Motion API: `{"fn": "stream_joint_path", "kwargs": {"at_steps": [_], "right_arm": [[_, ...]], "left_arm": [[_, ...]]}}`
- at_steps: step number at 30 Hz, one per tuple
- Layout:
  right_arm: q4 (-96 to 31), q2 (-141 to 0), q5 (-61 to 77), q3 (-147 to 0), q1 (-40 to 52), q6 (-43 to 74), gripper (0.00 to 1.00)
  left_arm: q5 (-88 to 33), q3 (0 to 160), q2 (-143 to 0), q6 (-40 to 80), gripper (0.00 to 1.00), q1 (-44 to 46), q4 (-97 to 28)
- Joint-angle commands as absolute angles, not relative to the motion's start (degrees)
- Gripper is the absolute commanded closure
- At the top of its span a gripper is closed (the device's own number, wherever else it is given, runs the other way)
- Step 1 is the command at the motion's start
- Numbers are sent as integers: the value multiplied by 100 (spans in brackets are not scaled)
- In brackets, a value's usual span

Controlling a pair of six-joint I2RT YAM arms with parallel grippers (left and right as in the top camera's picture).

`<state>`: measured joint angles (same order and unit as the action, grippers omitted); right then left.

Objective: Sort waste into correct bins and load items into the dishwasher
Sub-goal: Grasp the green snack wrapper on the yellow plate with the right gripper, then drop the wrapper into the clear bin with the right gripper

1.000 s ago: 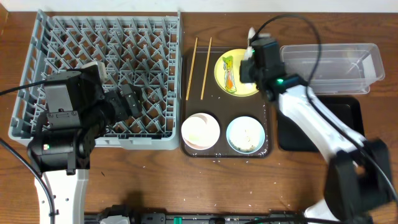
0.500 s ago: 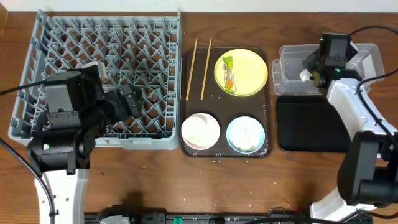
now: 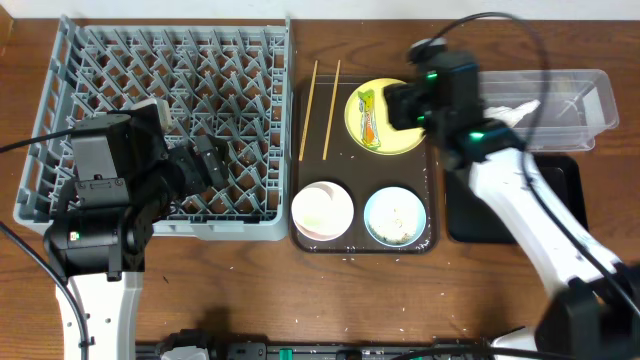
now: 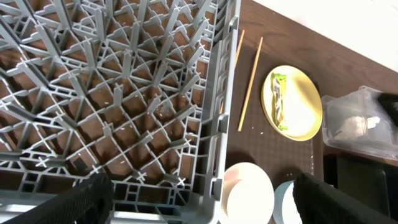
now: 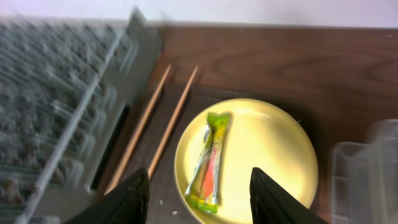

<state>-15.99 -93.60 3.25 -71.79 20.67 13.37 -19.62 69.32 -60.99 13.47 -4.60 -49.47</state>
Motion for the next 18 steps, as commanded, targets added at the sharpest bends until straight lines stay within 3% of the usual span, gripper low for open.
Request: {"fn": "stream_joint_path", "kwargs": {"at_steps": [1, 5, 11, 13, 15, 18], "right_arm": [[-1197, -10215, -412, -7146, 2338, 910, 50], [-32, -11371, -381, -7146, 2482, 915, 44], [687, -12278, -408, -7146, 2482, 943, 46], [482, -12317, -410, -7146, 2482, 1092, 57], [366, -12313, -506, -7148, 2475, 1120, 79], [220, -12086, -550, -7148, 2410, 1463, 99]], "left_arm": [[-2049, 7030, -6099, 1295, 7, -454, -4947], [-2051, 7030, -6099, 1295, 7, -454, -4947], [-2051, 7030, -6099, 1295, 7, -454, -4947], [-2049, 7030, -6099, 1295, 7, -454, -4947], [-2049, 7030, -6099, 1295, 7, -454, -4947], [-2049, 7030, -6099, 1295, 7, -454, -4947]]}}
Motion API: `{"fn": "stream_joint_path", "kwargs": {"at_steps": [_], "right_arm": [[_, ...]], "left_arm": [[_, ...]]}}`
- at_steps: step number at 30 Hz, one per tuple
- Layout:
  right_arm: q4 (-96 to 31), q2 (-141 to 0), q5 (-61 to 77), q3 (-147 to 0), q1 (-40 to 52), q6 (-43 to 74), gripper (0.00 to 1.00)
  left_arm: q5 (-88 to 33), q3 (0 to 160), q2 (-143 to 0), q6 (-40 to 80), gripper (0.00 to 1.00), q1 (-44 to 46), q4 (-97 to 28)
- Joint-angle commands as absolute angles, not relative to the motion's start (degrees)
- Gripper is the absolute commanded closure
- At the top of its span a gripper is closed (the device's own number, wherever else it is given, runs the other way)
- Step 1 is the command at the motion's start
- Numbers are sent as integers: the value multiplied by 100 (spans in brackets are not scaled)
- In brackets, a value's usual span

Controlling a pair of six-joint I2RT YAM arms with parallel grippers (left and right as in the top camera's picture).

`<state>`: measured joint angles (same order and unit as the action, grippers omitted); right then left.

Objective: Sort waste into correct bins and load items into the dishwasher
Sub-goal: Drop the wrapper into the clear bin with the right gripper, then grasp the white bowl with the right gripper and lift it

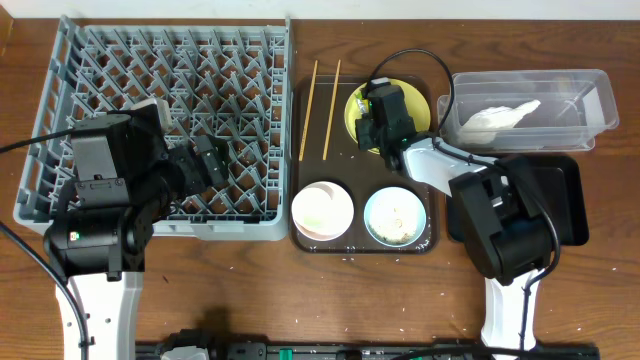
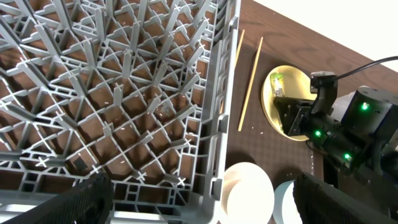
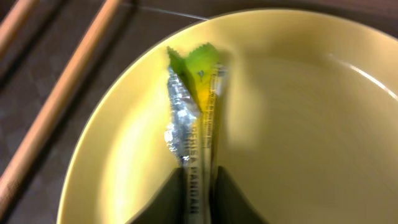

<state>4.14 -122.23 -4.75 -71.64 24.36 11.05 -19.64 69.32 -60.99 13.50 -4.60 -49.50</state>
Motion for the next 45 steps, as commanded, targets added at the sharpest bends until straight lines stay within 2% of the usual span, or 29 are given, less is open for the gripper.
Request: {"fn": "stream_joint_path", "kwargs": {"at_steps": [1, 9, 12, 16, 20, 21, 22, 29, 32, 36, 40, 45], "right_arm": [[154, -11917, -552, -7148, 2383, 1616, 99], [-928, -9850, -792, -7148, 1870, 2274, 99], [-1629, -9402, -1490, -7148, 1463, 3146, 99], [-2067, -9607, -1772, -7146, 550, 4418, 99], [-2014, -10143, -1697, -7148, 25, 4692, 99], [-2010, -10256, -1684, -7148, -93, 4692, 89], [-2016, -10280, -1542, -7148, -193, 4663, 73], [-2231, -9317, -93, -7148, -272, 4217, 51], [-2491, -8617, 102, -7148, 110, 3365, 48], [-3166, -8298, 215, -7148, 956, 2327, 47], [-3538, -8624, 224, -7146, 1704, 2073, 56], [-3581, -8777, 1310, -7146, 2443, 558, 49]], "left_arm": [[-2049, 7030, -6099, 1295, 7, -454, -4947], [-2051, 7030, -6099, 1295, 7, -454, -4947], [-2051, 7030, -6099, 1295, 7, -454, -4947], [-2049, 7030, -6099, 1295, 7, -454, -4947], [-2049, 7030, -6099, 1295, 7, -454, -4947], [-2051, 7030, -6099, 1295, 7, -454, -4947], [-2051, 7030, -6099, 1295, 7, -454, -4947], [-2051, 7030, -6099, 1297, 7, -454, -4947], [-2049, 7030, -6099, 1295, 7, -454, -4947], [-2051, 7030, -6099, 1295, 7, -454, -4947], [-2049, 7030, -6099, 1295, 7, -454, -4947], [-2051, 7030, -6099, 1295, 7, -454, -4947]]}}
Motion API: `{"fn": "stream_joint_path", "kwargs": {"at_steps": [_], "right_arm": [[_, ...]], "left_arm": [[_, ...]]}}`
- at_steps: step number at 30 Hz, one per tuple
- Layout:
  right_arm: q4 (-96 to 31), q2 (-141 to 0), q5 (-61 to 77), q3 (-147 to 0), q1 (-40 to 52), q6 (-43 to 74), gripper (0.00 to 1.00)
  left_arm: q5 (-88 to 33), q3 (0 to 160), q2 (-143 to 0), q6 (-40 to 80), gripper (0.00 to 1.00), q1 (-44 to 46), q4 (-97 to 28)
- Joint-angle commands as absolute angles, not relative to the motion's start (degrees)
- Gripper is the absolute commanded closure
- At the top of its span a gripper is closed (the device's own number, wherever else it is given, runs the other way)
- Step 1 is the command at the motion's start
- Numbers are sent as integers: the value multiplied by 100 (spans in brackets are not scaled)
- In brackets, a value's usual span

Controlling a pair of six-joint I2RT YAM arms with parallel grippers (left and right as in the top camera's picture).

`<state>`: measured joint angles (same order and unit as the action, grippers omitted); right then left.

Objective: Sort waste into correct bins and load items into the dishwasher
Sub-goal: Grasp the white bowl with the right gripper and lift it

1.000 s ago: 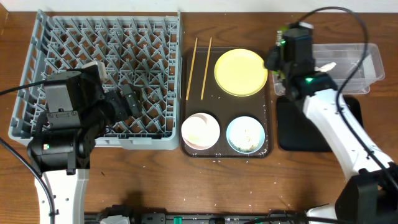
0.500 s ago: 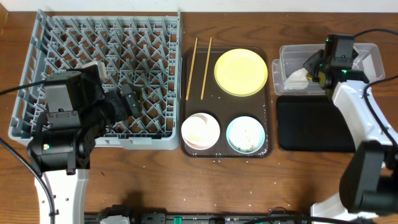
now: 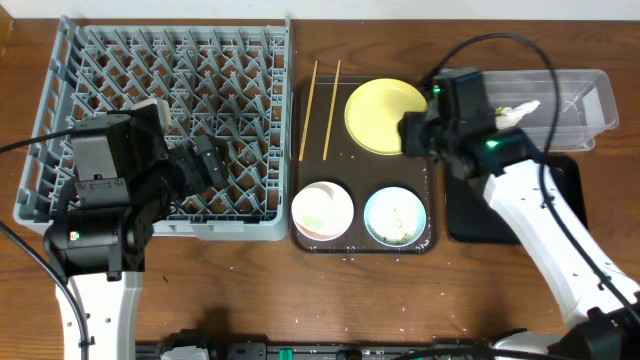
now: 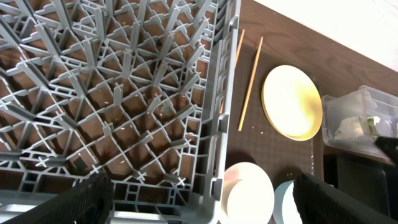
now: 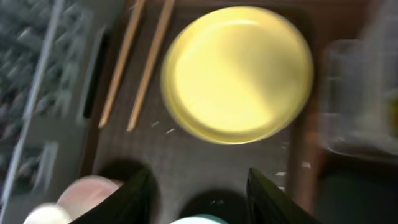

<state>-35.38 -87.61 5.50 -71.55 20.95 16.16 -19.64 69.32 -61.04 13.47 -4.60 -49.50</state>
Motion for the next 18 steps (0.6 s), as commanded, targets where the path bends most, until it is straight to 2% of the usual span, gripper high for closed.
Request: {"fn": "stream_joint_path", "kwargs": {"at_steps": [1, 3, 9, 12, 18], "right_arm": [[-3623, -8777, 1538, -7146, 2545, 346, 49], [-3780, -8779, 1918, -7146, 2880, -38, 45], [-4016, -8820, 1546, -7146, 3509, -287, 43], [-4021, -8851, 1640, -7146, 3559, -287, 41], [-3964, -9585, 1855, -7144, 3682, -19, 44]], "left_arm": [[-2049, 7030, -6099, 1295, 7, -454, -4947], [-2049, 7030, -6099, 1295, 7, -454, -4947], [-2051, 7030, -6099, 1295, 7, -454, -4947], [-2058, 7030, -6099, 1306, 7, -454, -4919], [-2053, 7030, -6099, 1319, 7, -454, -4821]]}}
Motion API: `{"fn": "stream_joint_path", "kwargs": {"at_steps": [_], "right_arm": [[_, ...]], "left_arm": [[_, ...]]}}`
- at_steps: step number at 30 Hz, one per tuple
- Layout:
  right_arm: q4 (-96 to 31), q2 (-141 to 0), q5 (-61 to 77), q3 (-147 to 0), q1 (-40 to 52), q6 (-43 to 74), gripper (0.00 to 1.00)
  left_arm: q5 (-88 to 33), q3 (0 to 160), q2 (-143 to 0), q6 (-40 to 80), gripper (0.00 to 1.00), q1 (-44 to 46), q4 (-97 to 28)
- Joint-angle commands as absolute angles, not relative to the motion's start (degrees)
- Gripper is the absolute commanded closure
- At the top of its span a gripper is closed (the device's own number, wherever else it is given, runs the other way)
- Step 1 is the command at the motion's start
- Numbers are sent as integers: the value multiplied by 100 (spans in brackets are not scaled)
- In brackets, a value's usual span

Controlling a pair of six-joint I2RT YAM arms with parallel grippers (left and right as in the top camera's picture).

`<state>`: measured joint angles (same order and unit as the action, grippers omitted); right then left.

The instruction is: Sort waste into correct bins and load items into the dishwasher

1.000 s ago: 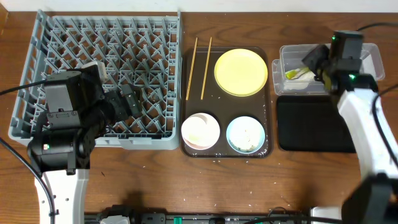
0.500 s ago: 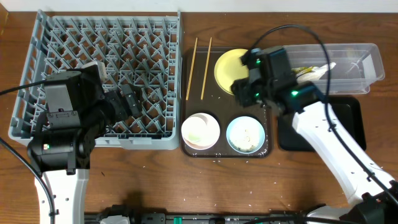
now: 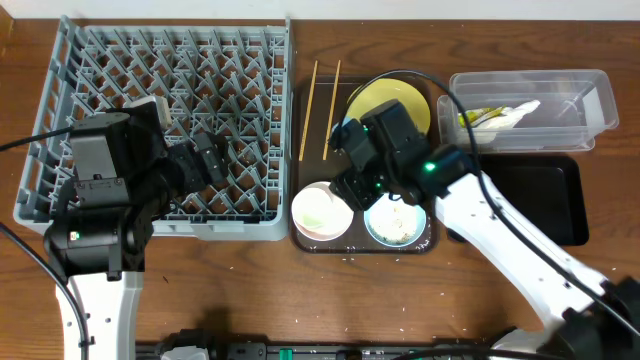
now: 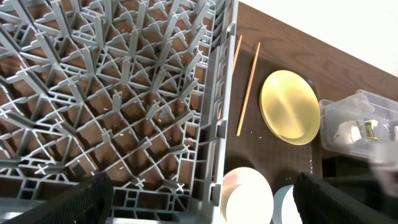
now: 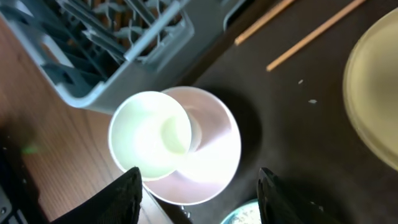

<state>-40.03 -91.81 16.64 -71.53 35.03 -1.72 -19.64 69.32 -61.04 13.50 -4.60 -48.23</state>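
Observation:
A pink bowl [image 5: 214, 158] with a white cup [image 5: 149, 137] in it stands on the dark tray [image 3: 345, 245]. Beside it is a blue bowl [image 3: 398, 218] holding rice scraps. My right gripper [image 5: 199, 199] hangs open just above the pink bowl [image 3: 322, 210], holding nothing. The bare yellow plate [image 3: 395, 98] and two chopsticks [image 3: 320, 95] lie at the tray's far end. A green-yellow wrapper [image 3: 478, 117] lies in the clear bin [image 3: 590, 105]. My left gripper [image 4: 205, 211] is open over the grey dish rack [image 3: 160, 110], near its right front.
A black bin [image 3: 545, 200] sits at the right, in front of the clear bin, which also holds white crumpled waste [image 3: 510, 112]. The rack's right wall [image 4: 217, 124] runs close along the tray. Crumbs dot the brown table [image 3: 300, 300] in front.
My right gripper, still open, has moved from the plate's right edge beside the clear bin to the tray's front left, over the pink bowl. The left wrist view has shifted slightly.
The wrapper lay on the yellow plate with my right gripper open above it. Then the gripper was down on the wrapper. Later the plate was bare, the wrapper lay in the clear bin and the gripper stood open. Now it hangs over the pink bowl.

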Motion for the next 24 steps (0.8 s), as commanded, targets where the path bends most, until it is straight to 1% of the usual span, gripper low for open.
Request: {"fn": "stream_joint_path", "kwargs": {"at_steps": [1, 3, 4, 5, 6, 7, 10, 14, 16, 20, 21, 22, 24], "right_arm": [[-3918, -9793, 2071, -7144, 3721, 23, 46], [-3881, -10051, 2132, -7144, 3787, 40, 50], [-3874, -10186, 2064, -7144, 3817, 40, 55], [-3852, -10252, 2027, -7146, 3824, 71, 56], [-3811, -10322, 1883, -7146, 3824, 202, 60], [-3791, -10331, 1678, -7146, 3822, 344, 75], [-3815, -10250, 1085, -7148, 3787, 447, 98], [-3920, -10027, 1146, -7150, 3579, 449, 99], [-3935, -9721, 1737, -7153, 3249, 445, 99], [-3747, -9126, 2703, -7153, 2386, 421, 99], [-3548, -8960, 3454, -7153, 1975, 392, 99], [-3446, -8914, 3841, -7153, 1817, 353, 99], [-3044, -8860, 5312, -7153, 1404, 244, 99]], "left_arm": [[-2053, 7030, -6099, 1321, 7, -454, -4818], [-2056, 7030, -6099, 1321, 7, -454, -4818], [-2053, 7030, -6099, 1319, 7, -454, -4834], [-2056, 7030, -6099, 1321, 7, -454, -4864], [-2058, 7030, -6099, 1321, 7, -454, -4886], [-2058, 7030, -6099, 1321, 7, -454, -4901], [-2058, 7030, -6099, 1323, 7, -454, -4873], [-2058, 7030, -6097, 1372, 7, -454, -4694], [-2095, 7030, -6097, 1599, 7, -454, -4431], [-2923, 7030, -6112, 1623, 7, -454, -3861], [-3444, 7030, -6147, 1625, 7, -454, -3715], [-3859, 7030, -6189, 1662, 7, -454, -3649], [-4571, 7030, -6307, 1715, 8, -454, -3605]]}}
